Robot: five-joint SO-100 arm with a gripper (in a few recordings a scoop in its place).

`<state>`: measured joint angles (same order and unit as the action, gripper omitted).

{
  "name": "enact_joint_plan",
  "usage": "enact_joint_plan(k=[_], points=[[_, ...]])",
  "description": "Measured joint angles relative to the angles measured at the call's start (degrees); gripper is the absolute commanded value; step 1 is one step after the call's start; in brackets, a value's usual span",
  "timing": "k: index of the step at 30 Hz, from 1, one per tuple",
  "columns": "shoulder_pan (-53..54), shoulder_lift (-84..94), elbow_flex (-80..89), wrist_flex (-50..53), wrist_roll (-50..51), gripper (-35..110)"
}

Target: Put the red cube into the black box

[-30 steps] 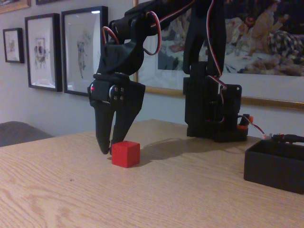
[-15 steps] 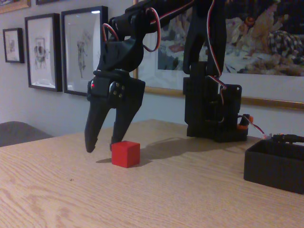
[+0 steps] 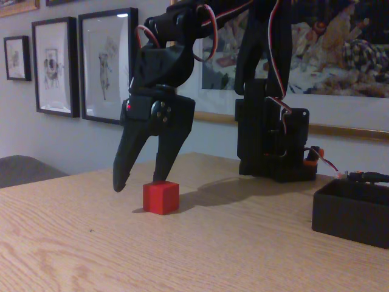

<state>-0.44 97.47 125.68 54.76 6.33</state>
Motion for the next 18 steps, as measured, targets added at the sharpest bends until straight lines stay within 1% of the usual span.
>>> enact_joint_plan(k=[14, 18], points=[[4.9, 0.4, 0.2, 0.0, -2.7, 27], [4.9, 0.3, 1.2, 0.0, -2.9, 24]])
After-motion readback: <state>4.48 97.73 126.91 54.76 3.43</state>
